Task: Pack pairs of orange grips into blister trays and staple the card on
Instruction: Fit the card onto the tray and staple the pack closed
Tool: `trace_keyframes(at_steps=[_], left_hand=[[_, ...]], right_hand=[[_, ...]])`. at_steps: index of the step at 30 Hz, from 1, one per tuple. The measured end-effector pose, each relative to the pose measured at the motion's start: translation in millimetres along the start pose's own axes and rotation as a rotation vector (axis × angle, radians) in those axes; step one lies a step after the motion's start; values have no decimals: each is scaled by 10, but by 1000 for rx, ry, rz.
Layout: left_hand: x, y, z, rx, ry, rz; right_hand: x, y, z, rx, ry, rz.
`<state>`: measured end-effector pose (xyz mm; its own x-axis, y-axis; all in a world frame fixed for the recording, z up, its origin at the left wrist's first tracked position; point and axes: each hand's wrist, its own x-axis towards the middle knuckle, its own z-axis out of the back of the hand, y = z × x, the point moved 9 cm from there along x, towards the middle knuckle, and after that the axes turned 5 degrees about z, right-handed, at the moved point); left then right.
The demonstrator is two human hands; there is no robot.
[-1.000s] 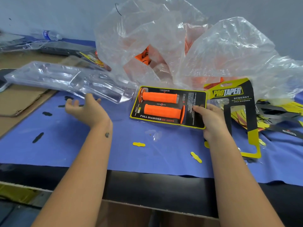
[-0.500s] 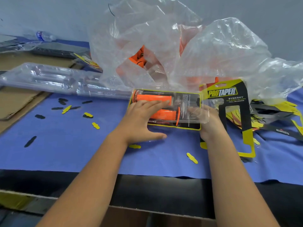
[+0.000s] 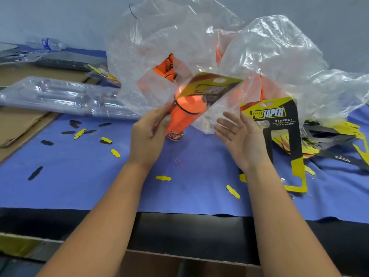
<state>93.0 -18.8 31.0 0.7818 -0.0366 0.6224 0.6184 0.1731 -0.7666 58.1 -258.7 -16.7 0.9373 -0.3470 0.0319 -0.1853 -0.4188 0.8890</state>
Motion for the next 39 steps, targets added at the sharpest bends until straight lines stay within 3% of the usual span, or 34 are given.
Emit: trace_keyframes(at_steps=[5,10,15,21,25,28,31,35,37,39], left_hand=[[49,44,-26,-245,57,137],[56,420,-138,-642,76,594],[-91,602,-329,-699,74,865],[-181,408,-461,-733,478,853],[-277,463,-505,-608,601,910],[-241,550,-499,-555,449,893],[-201,615,-439,-545,270,871],[-167,657,-352,-622,53,873],[-181,696,-341,-724,-39,922],[-207,709,-395,-806,-34,972]], right_hand=[[-13,-12,-151,-152,92,67],[-73,-79,-324,-368,217,121],[-81,-115,-367,-460,206,112],[-49,-18,-223,-380,42,169],[-66,36,-196,-253,-25,207],[-55,30,-208,-338,-5,211],[-36,-117,-217,-411,45,65],[-73,-288,-303,-289,120,-125],[-90,-300,-367,-205,141,-127],[-106,-303,-428,-184,172,-102]])
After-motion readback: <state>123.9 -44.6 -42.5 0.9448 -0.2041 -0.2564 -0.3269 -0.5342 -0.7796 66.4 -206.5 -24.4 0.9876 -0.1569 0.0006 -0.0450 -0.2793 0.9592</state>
